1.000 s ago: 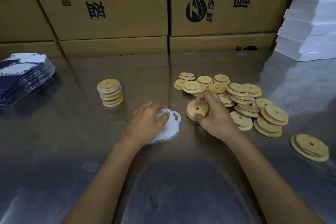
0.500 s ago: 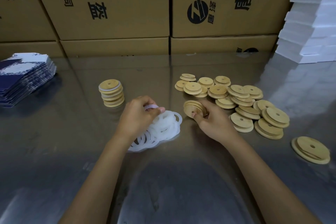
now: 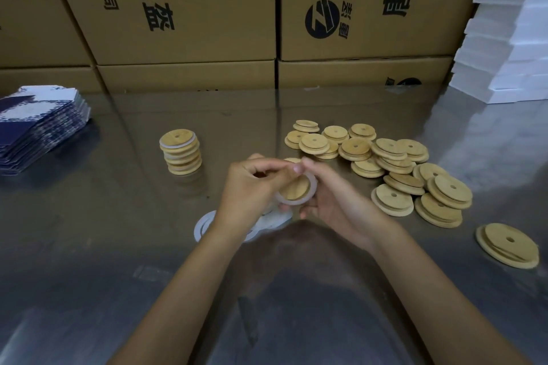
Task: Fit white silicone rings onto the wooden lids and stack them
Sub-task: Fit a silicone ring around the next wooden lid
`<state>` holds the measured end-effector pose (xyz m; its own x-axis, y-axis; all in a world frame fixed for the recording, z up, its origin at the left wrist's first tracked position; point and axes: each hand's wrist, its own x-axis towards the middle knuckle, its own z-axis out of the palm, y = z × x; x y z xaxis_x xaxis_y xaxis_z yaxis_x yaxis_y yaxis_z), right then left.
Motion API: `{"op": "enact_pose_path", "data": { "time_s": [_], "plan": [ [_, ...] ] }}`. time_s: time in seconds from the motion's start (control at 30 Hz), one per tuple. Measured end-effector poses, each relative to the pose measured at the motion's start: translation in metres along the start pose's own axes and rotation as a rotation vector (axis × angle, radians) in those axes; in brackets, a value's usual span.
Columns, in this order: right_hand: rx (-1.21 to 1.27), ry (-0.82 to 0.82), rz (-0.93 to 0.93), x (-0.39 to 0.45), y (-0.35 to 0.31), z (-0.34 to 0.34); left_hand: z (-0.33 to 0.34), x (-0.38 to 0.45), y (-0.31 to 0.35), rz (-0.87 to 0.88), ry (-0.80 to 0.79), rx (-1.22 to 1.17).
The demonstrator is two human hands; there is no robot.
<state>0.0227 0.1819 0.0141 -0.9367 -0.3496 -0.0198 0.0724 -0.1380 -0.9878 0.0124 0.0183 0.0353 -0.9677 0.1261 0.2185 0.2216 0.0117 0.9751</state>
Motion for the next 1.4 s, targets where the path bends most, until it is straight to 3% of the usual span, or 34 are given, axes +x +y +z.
{"op": "enact_pose_path", "data": {
  "time_s": [0.13, 0.4, 0.73, 1.17, 1.4],
  "plan": [
    [-0.12, -0.01, -0.021, -0.003, 0.002, 0.004, 0.001, 0.001, -0.002, 0.119, 0.108, 0.095],
    [-0.143, 0.026, -0.014, -0.005, 0.0, 0.002, -0.005, 0.005, 0.001, 0.036, 0.097, 0.106],
    [-0.087, 0.148, -0.011, -0.002, 0.0, -0.003, -0.01, 0.006, 0.002, 0.119, 0.022, 0.259],
    [0.112, 0.223, -0.022, 0.001, 0.004, 0.002, -0.015, 0.012, -0.003, 0.024, -0.016, 0.141],
    [0.2, 0.226, -0.053, 0.001, 0.002, -0.001, -0.008, 0.009, -0.006, -0.054, 0.051, 0.055]
  ]
}}
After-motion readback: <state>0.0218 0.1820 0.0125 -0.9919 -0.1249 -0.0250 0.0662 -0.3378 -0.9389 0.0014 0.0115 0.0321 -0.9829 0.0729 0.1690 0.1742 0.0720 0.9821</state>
